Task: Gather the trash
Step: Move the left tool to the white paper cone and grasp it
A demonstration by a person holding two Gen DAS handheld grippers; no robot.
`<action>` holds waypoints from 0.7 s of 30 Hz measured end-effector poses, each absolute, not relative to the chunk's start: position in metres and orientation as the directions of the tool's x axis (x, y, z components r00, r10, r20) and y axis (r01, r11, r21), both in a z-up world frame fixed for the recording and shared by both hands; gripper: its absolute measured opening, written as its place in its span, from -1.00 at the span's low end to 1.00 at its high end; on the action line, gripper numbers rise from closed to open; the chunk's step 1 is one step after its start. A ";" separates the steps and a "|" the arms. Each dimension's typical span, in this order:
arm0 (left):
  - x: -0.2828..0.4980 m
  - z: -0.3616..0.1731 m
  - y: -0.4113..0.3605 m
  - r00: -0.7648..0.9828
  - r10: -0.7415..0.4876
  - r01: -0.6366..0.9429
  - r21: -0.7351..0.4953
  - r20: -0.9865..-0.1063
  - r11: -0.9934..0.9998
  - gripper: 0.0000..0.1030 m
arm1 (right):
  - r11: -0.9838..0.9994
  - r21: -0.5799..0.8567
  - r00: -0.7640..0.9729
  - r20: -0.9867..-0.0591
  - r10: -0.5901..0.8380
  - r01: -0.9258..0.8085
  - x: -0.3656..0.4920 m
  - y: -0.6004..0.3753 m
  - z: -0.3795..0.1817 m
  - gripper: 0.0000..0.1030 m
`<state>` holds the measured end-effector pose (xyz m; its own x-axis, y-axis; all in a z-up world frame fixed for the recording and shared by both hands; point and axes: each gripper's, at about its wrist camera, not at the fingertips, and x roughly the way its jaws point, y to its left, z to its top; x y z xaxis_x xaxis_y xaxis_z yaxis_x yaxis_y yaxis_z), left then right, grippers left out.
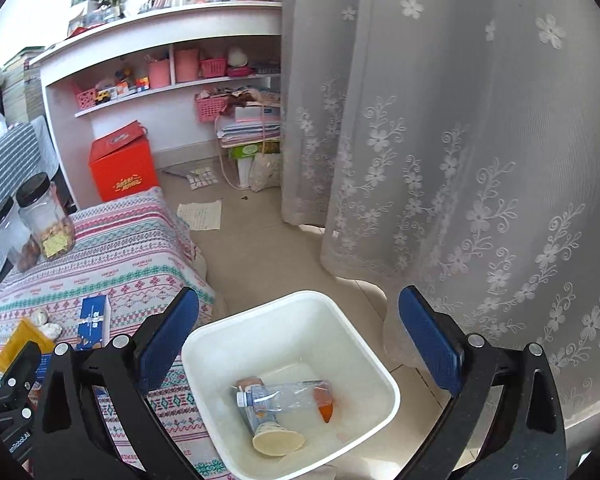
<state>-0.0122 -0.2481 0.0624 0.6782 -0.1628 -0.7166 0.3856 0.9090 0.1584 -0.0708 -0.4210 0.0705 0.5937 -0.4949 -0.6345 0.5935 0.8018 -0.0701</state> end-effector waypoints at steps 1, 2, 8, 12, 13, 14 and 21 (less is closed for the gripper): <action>-0.010 0.061 -0.238 0.672 -0.148 0.376 0.163 -0.725 0.912 0.79 | 0.811 -0.074 0.599 -0.636 -0.487 0.581 -0.066 -0.415 0.070 0.87; -0.007 0.060 -0.229 0.666 -0.135 0.368 0.165 -0.734 0.915 0.80 | 0.819 -0.076 0.604 -0.637 -0.478 0.568 -0.062 -0.410 0.070 0.87; 0.013 0.042 -0.177 0.575 -0.050 0.346 0.187 -0.816 0.919 0.83 | 0.861 -0.089 0.632 -0.642 -0.434 0.500 -0.036 -0.376 0.069 0.87; 0.030 0.015 -0.151 0.397 -0.056 0.363 0.101 -0.916 0.926 0.85 | 0.887 -0.087 0.640 -0.661 -0.392 0.453 -0.018 -0.355 0.065 0.87; 0.032 0.009 -0.145 0.369 -0.055 0.355 0.087 -0.928 0.931 0.85 | 0.893 -0.086 0.643 -0.664 -0.382 0.441 -0.014 -0.350 0.065 0.87; 0.033 0.005 -0.140 0.353 -0.051 0.347 0.080 -0.934 0.935 0.85 | 0.898 -0.088 0.645 -0.666 -0.375 0.431 -0.010 -0.345 0.064 0.87; 0.039 -0.016 -0.121 0.286 -0.049 0.320 0.048 -0.957 0.946 0.85 | 0.923 -0.115 0.650 -0.679 -0.343 0.367 0.015 -0.313 0.056 0.87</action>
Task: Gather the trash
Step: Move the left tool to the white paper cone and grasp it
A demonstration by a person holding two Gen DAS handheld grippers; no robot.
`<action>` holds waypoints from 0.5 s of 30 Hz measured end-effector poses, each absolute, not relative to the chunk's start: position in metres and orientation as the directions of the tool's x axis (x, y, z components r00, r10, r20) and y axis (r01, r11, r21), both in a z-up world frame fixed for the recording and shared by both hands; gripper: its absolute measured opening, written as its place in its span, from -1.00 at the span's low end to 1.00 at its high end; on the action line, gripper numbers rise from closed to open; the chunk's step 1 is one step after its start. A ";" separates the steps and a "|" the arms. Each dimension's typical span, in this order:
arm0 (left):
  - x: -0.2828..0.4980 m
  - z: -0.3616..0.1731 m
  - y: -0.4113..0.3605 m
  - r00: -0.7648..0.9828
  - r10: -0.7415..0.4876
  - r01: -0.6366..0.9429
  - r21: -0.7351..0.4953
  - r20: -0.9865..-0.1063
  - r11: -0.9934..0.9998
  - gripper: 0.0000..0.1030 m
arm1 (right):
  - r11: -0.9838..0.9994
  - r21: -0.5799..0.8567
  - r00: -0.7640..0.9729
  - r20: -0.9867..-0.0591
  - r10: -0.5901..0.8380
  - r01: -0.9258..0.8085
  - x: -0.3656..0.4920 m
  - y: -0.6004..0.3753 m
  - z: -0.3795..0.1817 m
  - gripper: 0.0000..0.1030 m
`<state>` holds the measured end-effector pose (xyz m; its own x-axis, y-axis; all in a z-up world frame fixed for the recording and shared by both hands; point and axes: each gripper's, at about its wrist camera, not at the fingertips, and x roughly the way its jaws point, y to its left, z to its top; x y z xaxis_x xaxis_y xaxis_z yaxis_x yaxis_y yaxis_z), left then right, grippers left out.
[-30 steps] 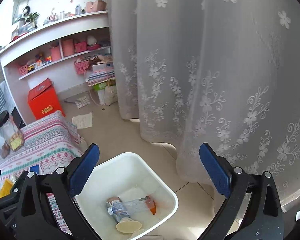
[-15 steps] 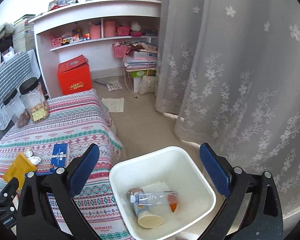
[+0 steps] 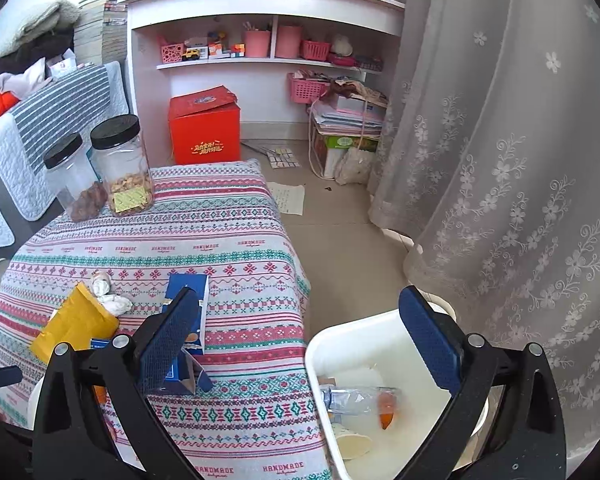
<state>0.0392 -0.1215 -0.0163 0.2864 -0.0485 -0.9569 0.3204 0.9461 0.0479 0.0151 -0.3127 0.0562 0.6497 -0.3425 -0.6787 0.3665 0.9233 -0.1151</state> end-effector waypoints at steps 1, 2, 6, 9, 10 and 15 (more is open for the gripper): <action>0.040 -0.019 -0.120 0.279 -0.047 0.314 0.044 -0.959 0.948 0.85 | 0.926 -0.117 0.647 -0.684 -0.338 0.360 0.018 -0.310 0.054 0.87; 0.041 -0.022 -0.118 0.271 -0.046 0.307 0.041 -0.962 0.951 0.85 | 0.927 -0.117 0.643 -0.689 -0.333 0.355 0.021 -0.308 0.052 0.87; 0.041 -0.036 -0.116 0.231 -0.054 0.302 0.019 -0.972 0.953 0.85 | 0.934 -0.120 0.626 -0.713 -0.317 0.336 0.031 -0.301 0.045 0.87; 0.037 -0.044 -0.113 0.218 -0.047 0.298 0.020 -0.975 0.954 0.85 | 0.941 -0.127 0.622 -0.722 -0.304 0.313 0.036 -0.293 0.041 0.87; 0.036 -0.046 -0.108 0.216 -0.051 0.287 0.014 -0.975 0.958 0.85 | 0.944 -0.128 0.621 -0.725 -0.297 0.303 0.039 -0.290 0.040 0.87; 0.031 -0.049 -0.077 0.181 -0.095 0.263 -0.045 -0.979 0.964 0.38 | 0.973 -0.118 0.623 -0.751 -0.219 0.199 0.050 -0.267 0.030 0.87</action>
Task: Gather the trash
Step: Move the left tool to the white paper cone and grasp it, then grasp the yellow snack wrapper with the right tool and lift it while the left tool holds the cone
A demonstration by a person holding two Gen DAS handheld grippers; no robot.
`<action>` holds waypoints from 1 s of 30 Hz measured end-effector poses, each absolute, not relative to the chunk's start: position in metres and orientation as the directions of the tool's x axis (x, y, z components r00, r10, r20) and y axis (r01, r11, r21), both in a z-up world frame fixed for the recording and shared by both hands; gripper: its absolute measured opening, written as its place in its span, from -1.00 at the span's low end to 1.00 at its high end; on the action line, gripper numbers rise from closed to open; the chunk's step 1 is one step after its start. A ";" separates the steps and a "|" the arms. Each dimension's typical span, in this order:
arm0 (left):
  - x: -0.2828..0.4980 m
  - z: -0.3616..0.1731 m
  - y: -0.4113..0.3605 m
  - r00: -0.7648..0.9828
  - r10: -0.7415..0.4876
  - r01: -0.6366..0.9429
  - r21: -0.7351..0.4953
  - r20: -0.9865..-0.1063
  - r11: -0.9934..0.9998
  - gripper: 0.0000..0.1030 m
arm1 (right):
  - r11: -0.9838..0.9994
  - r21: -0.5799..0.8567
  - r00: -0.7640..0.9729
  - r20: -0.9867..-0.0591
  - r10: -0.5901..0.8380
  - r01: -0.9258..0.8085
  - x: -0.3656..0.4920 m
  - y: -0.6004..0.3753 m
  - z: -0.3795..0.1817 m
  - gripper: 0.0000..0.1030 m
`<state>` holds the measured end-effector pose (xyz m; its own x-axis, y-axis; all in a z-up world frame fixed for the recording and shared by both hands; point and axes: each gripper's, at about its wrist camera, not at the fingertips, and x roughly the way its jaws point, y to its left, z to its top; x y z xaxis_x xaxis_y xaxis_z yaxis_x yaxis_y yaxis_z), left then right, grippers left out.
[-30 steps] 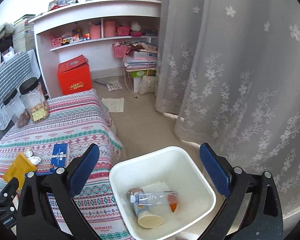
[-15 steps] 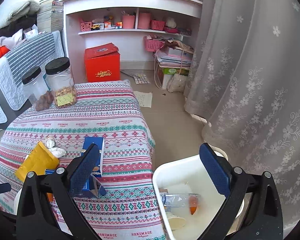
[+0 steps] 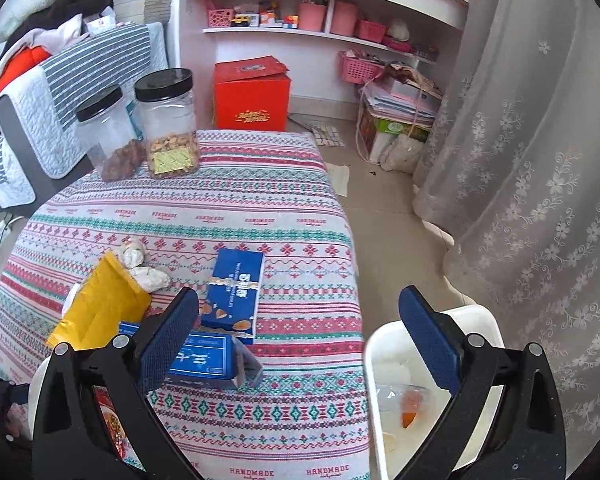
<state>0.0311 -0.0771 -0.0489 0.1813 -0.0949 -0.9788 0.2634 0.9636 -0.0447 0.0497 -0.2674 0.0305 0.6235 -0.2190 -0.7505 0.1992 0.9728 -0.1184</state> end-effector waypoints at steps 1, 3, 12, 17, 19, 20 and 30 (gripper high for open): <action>0.031 -0.047 -0.070 0.183 -0.108 0.254 -0.059 -0.977 0.965 0.32 | 0.980 -0.114 0.622 -0.759 -0.193 0.165 0.053 -0.260 0.028 0.87; 0.032 -0.041 -0.053 0.190 -0.129 0.224 -0.085 -0.973 0.971 0.21 | 0.991 -0.099 0.614 -0.778 -0.135 0.093 0.058 -0.245 0.022 0.86; 0.062 -0.002 0.033 0.361 -0.116 0.033 -0.112 -0.925 0.993 0.17 | 0.989 0.045 0.536 -0.836 0.115 -0.143 0.078 -0.175 0.002 0.87; 0.078 -0.005 0.072 0.383 -0.122 -0.077 -0.163 -0.916 0.984 0.17 | 0.979 0.123 0.426 -0.886 0.183 -0.164 0.086 -0.153 -0.017 0.86; 0.080 -0.009 0.075 0.373 -0.131 -0.083 -0.174 -0.919 0.981 0.17 | 0.974 0.144 0.402 -0.893 0.204 -0.175 0.088 -0.145 -0.022 0.86; 0.082 -0.010 0.073 0.373 -0.131 -0.075 -0.171 -0.919 0.982 0.17 | 0.972 0.147 0.395 -0.894 0.210 -0.182 0.088 -0.141 -0.023 0.86; 0.083 -0.008 0.071 0.394 -0.136 -0.050 -0.169 -0.909 0.984 0.18 | 0.979 0.115 0.369 -0.914 0.172 -0.170 0.097 -0.141 -0.035 -0.21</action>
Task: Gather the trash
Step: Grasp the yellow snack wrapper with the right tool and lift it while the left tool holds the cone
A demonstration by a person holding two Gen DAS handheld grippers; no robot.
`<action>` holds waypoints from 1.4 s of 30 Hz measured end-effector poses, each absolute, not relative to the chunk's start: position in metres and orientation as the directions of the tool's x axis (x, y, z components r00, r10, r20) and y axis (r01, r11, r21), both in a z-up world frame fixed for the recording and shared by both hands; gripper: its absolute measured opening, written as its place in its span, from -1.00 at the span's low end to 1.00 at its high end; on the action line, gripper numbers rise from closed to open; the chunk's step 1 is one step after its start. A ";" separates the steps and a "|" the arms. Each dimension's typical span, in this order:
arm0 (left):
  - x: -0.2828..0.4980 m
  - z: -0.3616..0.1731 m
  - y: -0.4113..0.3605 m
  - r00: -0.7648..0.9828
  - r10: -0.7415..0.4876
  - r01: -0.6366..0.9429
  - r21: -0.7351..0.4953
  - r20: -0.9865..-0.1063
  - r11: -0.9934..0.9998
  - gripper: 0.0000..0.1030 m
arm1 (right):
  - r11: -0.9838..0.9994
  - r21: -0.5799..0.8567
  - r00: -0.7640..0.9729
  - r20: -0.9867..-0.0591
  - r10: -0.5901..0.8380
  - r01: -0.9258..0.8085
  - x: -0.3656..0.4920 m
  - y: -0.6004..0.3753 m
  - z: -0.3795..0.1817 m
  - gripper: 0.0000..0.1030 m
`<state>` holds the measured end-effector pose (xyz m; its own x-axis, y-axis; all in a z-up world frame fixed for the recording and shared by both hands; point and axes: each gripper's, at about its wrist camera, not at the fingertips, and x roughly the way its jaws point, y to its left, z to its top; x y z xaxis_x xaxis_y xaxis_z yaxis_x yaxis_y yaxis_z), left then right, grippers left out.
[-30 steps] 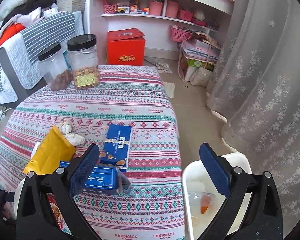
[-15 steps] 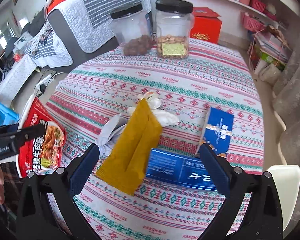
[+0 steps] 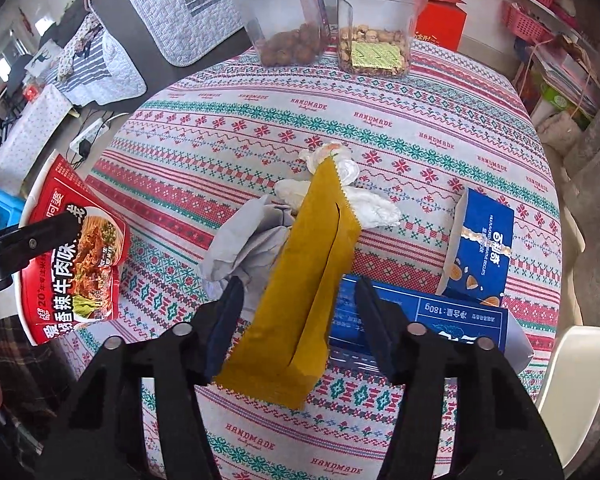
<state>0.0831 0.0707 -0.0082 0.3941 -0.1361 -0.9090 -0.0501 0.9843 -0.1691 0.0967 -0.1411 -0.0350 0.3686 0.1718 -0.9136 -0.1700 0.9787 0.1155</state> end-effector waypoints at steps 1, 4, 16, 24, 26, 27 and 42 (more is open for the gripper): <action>0.083 -0.008 0.071 0.396 -0.134 -0.053 -0.169 -0.908 0.984 0.18 | 0.977 0.139 0.364 -0.912 0.189 -0.159 0.098 -0.145 -0.034 -0.34; 0.085 -0.009 0.072 0.396 -0.135 -0.060 -0.172 -0.908 0.983 0.18 | 0.980 0.149 0.375 -0.908 0.188 -0.131 0.100 -0.153 -0.033 -0.61; 0.085 -0.002 0.066 0.445 -0.137 -0.054 -0.179 -0.885 0.982 0.18 | 0.981 0.173 0.499 -0.844 0.195 -0.090 0.097 -0.169 -0.003 -0.85; 0.084 0.000 0.064 0.453 -0.145 -0.054 -0.189 -0.880 0.980 0.18 | 0.983 0.165 0.522 -0.833 0.182 -0.080 0.097 -0.173 0.002 -0.88; 0.084 0.001 0.064 0.457 -0.148 -0.053 -0.193 -0.877 0.980 0.18 | 0.982 0.170 0.544 -0.818 0.185 -0.079 0.096 -0.174 0.008 -0.89; 0.084 0.001 0.064 0.459 -0.149 -0.054 -0.195 -0.876 0.979 0.18 | 0.982 0.173 0.554 -0.811 0.188 -0.079 0.095 -0.175 0.011 -0.90; 0.078 0.020 0.056 0.532 -0.168 -0.055 -0.232 -0.830 0.971 0.18 | 0.971 0.218 0.649 -0.727 0.225 -0.094 0.078 -0.189 0.051 -0.91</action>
